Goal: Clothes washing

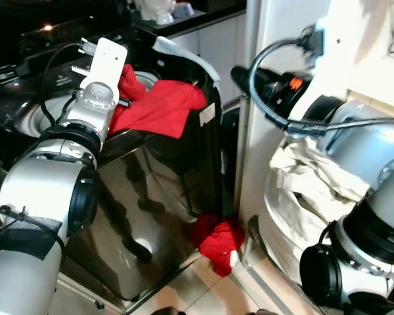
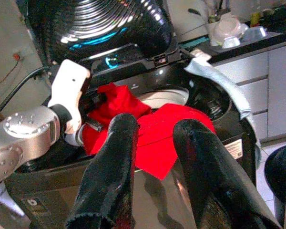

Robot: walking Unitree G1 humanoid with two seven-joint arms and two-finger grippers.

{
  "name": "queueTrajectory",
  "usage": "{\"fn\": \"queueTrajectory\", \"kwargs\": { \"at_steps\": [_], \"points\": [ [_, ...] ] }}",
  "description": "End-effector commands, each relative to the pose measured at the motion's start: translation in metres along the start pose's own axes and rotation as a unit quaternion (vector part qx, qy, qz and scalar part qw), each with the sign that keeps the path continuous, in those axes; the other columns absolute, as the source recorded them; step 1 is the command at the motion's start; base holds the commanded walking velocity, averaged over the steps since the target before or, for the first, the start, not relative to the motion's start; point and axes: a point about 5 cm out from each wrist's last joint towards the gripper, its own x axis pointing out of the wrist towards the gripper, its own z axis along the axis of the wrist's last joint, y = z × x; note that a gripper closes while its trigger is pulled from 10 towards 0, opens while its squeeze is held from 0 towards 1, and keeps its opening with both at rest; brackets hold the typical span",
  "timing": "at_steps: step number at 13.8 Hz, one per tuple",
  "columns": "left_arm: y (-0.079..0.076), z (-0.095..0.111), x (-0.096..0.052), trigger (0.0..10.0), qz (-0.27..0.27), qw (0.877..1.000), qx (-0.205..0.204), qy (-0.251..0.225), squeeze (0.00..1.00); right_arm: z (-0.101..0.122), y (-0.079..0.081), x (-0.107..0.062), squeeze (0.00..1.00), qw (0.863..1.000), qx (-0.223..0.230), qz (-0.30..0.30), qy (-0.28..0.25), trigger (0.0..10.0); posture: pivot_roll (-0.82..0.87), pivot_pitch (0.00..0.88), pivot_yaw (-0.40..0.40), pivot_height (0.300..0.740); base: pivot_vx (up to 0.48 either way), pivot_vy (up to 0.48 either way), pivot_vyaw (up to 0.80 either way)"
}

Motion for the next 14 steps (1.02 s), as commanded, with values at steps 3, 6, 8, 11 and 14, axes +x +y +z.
{"fn": "queueTrajectory", "kwargs": {
  "at_steps": [3, 6, 8, 11, 14],
  "points": [
    [0.005, 0.000, 0.000, 10.0, -0.033, 0.996, -0.075, 0.028, 1.00, -0.005, 0.007, 0.001, 0.00, 1.000, -0.015, 0.009, 0.011, 10.0, -0.19, 0.000, 0.137, 0.740, 0.000, 0.000, 0.00],
    [0.011, 0.012, 0.000, 10.0, -0.030, 0.996, -0.088, 0.013, 1.00, -0.012, 0.007, 0.003, 0.00, 0.999, -0.008, 0.013, 0.038, 10.0, -0.18, 0.000, 0.134, 0.740, 0.000, 0.000, 0.00],
    [0.019, 0.018, 0.000, 10.0, -0.011, 0.997, -0.077, -0.001, 1.00, -0.017, 0.007, 0.005, 0.00, 0.999, -0.003, 0.010, 0.052, 10.0, -0.18, 0.000, 0.139, 0.740, 0.000, 0.000, 0.00],
    [0.021, 0.017, 0.000, 10.0, -0.006, 0.997, -0.078, 0.002, 1.00, -0.018, 0.006, 0.006, 0.00, 0.999, -0.003, 0.004, 0.053, 10.0, -0.18, 0.000, 0.145, 0.740, 0.000, 0.000, 0.00],
    [0.023, 0.017, 0.000, 10.0, -0.005, 0.997, -0.078, 0.002, 1.00, -0.017, 0.004, 0.006, 0.00, 0.999, 0.002, -0.005, 0.051, 10.0, -0.18, 0.000, 0.152, 0.740, 0.000, 0.000, 0.00]
  ]
}}
